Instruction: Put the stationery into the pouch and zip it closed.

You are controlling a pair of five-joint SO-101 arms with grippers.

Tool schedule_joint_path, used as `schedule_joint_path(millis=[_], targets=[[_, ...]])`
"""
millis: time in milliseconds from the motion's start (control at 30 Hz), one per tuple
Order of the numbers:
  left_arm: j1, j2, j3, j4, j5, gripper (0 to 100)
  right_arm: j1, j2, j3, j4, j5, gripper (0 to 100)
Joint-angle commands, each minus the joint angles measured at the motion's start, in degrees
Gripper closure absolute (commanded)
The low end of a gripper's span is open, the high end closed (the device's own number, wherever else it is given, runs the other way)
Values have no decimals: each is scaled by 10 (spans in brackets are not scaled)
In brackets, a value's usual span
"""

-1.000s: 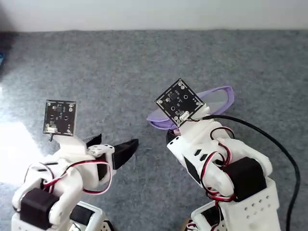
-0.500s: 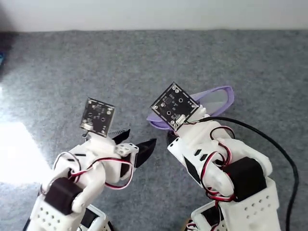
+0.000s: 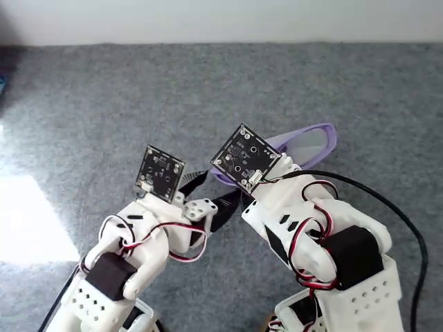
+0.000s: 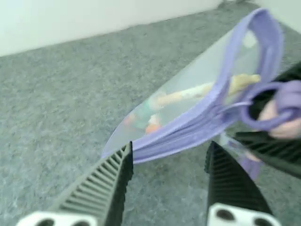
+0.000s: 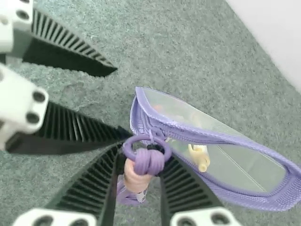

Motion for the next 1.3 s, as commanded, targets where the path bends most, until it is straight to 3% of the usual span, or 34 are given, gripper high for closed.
schedule_joint_path(millis=[0, 200, 433, 667, 767, 900, 1067, 1267], targets=[[25, -4, -8, -19, -8, 762, -3, -7, -18, -15, 6, 991], [39, 15, -8, -81, -10, 762, -3, -7, -35, -8, 6, 991], [44, 170, -72, -143, -11, 761, -3, -6, -57, 18, 44, 991], [44, 235, -130, -148, -11, 764, 0, -6, -57, 21, 45, 991], [44, 233, -124, -148, -11, 765, 41, -6, -57, 18, 44, 991], [44, 218, -125, -149, -9, 840, 98, -5, -56, 15, 43, 991], [55, 205, -124, -171, -9, 991, 109, -5, -56, 15, 42, 991], [57, 201, -125, -171, -8, 988, 121, -4, -56, -15, 43, 991]])
